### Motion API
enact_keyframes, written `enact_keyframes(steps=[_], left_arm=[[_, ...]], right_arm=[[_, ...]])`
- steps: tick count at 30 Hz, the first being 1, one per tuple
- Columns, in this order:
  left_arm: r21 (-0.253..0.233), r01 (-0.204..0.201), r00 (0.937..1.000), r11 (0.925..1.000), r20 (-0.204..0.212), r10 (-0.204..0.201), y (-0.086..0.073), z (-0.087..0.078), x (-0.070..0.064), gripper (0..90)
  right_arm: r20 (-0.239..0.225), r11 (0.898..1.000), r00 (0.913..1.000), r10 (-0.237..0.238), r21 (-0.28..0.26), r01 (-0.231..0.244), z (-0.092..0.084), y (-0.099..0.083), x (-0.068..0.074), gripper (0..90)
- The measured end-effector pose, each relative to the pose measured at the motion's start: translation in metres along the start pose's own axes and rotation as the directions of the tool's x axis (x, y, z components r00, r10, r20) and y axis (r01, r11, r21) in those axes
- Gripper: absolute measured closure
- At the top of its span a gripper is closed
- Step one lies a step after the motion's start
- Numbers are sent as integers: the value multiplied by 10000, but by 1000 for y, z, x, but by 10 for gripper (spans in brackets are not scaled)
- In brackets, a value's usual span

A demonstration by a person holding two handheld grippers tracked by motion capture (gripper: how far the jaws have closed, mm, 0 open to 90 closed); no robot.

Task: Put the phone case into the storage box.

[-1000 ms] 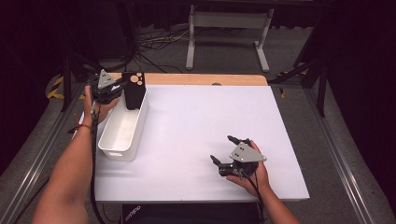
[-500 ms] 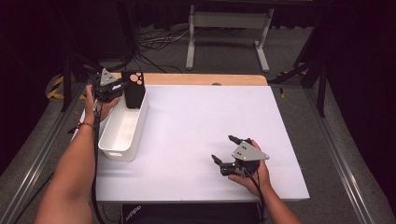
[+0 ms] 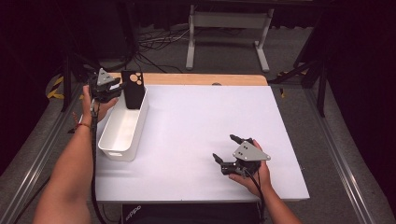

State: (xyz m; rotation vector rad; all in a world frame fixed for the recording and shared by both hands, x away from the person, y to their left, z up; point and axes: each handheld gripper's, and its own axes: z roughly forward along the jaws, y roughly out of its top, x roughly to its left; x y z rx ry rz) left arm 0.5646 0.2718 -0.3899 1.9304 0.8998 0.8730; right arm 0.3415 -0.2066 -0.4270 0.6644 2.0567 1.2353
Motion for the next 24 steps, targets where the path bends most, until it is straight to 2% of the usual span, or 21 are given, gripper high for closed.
enact_keyframes(steps=[7, 13, 18, 21, 24], left_arm=[[-98, -94, 9999, 9999, -126, 93, 2, -2, 1, 660], [-212, 36, 10000, 9998, -50, -37, 3, -5, 0, 660], [-378, -91, 9999, 9992, -53, 89, 5, -13, -2, 655], [-525, 78, 10000, 9986, -16, -79, 6, -19, -4, 653], [-550, -89, 9999, 9984, -63, 86, 8, -24, -7, 651]], right_arm=[[0, 10000, 10000, 13, 27, -13, 0, 0, 0, 141], [-14, 10000, 10000, -41, 52, 41, 0, -1, -1, 141], [-18, 10000, 10000, -42, 36, 42, 0, 0, -1, 141], [-31, 10000, 10000, -6, 30, 6, 0, -1, -2, 141], [-15, 10000, 10000, -3, 3, 3, 1, -1, -3, 141]])
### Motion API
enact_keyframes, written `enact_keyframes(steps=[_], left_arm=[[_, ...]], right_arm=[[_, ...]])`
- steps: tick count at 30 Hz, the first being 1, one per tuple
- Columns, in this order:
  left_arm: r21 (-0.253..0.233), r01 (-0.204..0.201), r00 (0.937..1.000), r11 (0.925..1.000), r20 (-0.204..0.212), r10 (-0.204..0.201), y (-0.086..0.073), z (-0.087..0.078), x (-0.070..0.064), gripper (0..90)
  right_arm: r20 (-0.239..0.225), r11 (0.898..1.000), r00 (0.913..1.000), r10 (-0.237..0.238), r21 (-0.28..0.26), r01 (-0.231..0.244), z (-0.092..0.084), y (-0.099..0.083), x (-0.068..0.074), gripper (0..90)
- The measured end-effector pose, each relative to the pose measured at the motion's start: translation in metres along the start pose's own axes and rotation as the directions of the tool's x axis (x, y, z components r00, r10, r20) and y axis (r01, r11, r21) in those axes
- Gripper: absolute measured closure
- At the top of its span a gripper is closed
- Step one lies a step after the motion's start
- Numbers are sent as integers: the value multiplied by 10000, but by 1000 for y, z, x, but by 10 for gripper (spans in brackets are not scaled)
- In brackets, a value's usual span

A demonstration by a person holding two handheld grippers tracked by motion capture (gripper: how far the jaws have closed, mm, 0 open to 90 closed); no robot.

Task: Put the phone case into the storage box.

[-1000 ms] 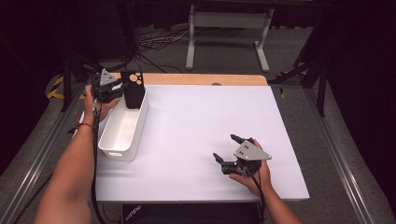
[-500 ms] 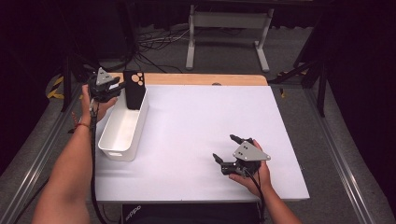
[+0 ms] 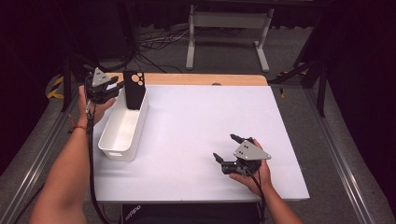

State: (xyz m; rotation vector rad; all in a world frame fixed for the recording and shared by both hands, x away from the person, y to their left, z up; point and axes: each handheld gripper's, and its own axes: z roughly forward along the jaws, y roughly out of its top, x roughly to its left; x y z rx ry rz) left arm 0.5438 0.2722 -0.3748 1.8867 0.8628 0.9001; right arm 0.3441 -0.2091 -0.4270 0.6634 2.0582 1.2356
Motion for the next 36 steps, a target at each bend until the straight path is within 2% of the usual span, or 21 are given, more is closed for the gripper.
enact_keyframes(steps=[3, 12, 21, 30, 31, 36], left_arm=[[-216, 3, 10000, 9998, -27, -3, 3, -5, -2, 650], [-709, 84, 9995, 9975, 311, -62, 10, -25, -14, 612], [-864, 224, 9987, 9960, 484, -183, 10, -38, -24, 546], [-981, 80, 9973, 9951, 733, -8, 8, -42, -35, 488], [-1010, 90, 9972, 9948, 742, -15, 8, -43, -36, 455], [-1144, 140, 9966, 9933, 823, -45, 8, -47, -41, 421]], right_arm=[[14, 10000, 10000, -1, -14, 1, 0, 0, 0, 141], [-79, 9999, 9999, -93, -62, 93, -1, 0, -1, 141], [-106, 9999, 9999, -84, -122, 82, -1, 1, -1, 141], [-148, 9999, 9998, -98, -100, 97, -1, 1, -1, 141], [-150, 9999, 9998, -87, -108, 86, 0, 1, -1, 141], [-163, 9999, 9998, -122, -89, 121, 0, 1, 0, 141]])
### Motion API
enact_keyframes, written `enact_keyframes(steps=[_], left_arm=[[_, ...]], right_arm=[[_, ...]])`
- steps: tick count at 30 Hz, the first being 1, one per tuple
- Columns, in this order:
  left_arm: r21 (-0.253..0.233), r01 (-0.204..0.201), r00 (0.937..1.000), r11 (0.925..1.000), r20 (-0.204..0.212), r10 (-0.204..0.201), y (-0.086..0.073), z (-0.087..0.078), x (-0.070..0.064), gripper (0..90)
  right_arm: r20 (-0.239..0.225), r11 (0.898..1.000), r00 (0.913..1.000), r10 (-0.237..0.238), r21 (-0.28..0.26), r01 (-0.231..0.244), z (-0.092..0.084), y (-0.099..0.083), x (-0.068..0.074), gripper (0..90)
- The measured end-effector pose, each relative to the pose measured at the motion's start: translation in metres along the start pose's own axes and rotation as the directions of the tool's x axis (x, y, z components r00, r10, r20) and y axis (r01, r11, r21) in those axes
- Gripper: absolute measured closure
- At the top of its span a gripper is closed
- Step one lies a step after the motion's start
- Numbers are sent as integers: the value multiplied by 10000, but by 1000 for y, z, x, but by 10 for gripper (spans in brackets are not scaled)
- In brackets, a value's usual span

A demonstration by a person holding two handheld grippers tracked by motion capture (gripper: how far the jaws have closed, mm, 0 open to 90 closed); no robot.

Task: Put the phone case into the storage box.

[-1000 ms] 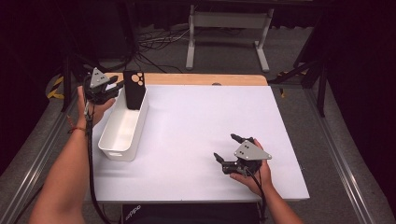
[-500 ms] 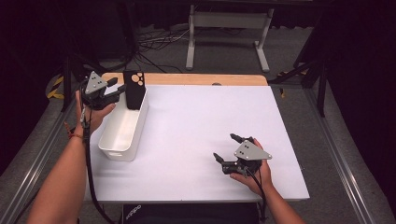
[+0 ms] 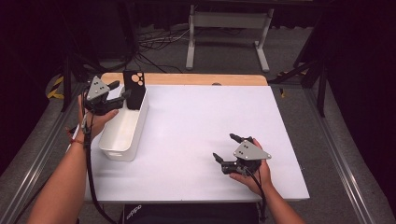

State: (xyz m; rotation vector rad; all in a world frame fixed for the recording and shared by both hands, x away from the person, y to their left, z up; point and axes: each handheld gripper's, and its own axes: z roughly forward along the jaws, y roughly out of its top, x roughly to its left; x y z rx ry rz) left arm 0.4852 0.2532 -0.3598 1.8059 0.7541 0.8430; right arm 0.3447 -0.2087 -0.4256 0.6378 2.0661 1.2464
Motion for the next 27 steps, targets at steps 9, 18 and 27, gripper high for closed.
enact_keyframes(steps=[9, 18, 27], left_arm=[[-520, 201, 9998, 9984, -44, -204, -1, -15, -7, 374], [-599, 285, 9996, 9978, 79, -281, -4, -23, -15, 315], [-695, 139, 9997, 9975, 228, -124, -3, -30, -25, 232]], right_arm=[[3, 10000, 10000, 15, -25, -15, -1, 1, 0, 141], [-13, 10000, 10000, 23, -42, -23, 0, 1, 0, 141], [16, 10000, 10000, 58, -37, -58, 0, 1, 0, 141]])
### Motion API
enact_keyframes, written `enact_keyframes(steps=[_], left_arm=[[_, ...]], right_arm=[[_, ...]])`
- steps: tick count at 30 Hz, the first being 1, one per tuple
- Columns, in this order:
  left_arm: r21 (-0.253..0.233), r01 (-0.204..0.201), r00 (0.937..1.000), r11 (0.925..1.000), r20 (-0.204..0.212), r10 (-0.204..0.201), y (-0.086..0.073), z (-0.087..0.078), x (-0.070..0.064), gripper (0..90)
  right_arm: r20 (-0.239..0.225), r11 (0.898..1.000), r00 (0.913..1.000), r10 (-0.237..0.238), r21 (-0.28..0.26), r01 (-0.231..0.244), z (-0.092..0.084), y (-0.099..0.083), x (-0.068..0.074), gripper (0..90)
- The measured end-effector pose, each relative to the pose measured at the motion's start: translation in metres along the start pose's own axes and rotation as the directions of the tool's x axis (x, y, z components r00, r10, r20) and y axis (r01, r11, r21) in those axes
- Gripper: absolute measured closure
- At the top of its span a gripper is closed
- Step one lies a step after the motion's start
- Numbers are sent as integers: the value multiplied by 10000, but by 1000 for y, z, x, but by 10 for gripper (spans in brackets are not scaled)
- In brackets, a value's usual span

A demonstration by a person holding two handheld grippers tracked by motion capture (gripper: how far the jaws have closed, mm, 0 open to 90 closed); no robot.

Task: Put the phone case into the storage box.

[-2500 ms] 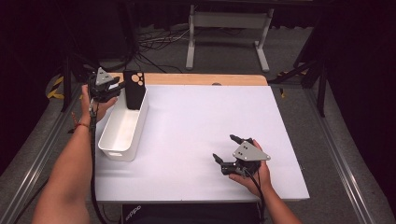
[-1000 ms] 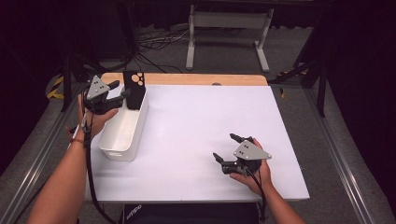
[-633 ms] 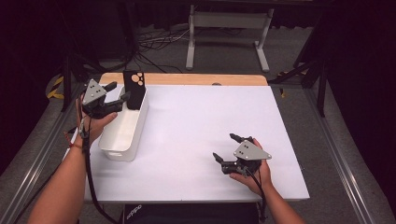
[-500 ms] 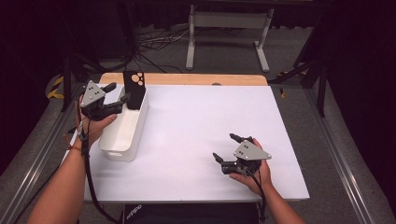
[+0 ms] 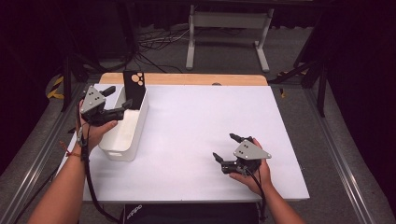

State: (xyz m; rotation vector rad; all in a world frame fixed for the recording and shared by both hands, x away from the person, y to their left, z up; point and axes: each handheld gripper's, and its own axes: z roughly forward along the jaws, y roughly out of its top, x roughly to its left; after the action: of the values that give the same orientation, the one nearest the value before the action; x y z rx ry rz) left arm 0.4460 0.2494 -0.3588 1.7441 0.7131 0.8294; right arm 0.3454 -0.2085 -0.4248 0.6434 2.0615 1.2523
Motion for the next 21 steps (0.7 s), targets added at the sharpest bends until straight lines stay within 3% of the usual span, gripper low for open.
enact_keyframes(steps=[14, 21], left_arm=[[-43, -12, 10000, 10000, 76, 12, 2, -8, -14, 88], [-229, -232, 9997, 9995, 44, 233, 1, -15, -21, 83]], right_arm=[[-82, 10000, 10000, 8, 37, -8, 1, 1, 1, 141], [-48, 10000, 10000, -19, 94, 20, 2, 0, 1, 141]])
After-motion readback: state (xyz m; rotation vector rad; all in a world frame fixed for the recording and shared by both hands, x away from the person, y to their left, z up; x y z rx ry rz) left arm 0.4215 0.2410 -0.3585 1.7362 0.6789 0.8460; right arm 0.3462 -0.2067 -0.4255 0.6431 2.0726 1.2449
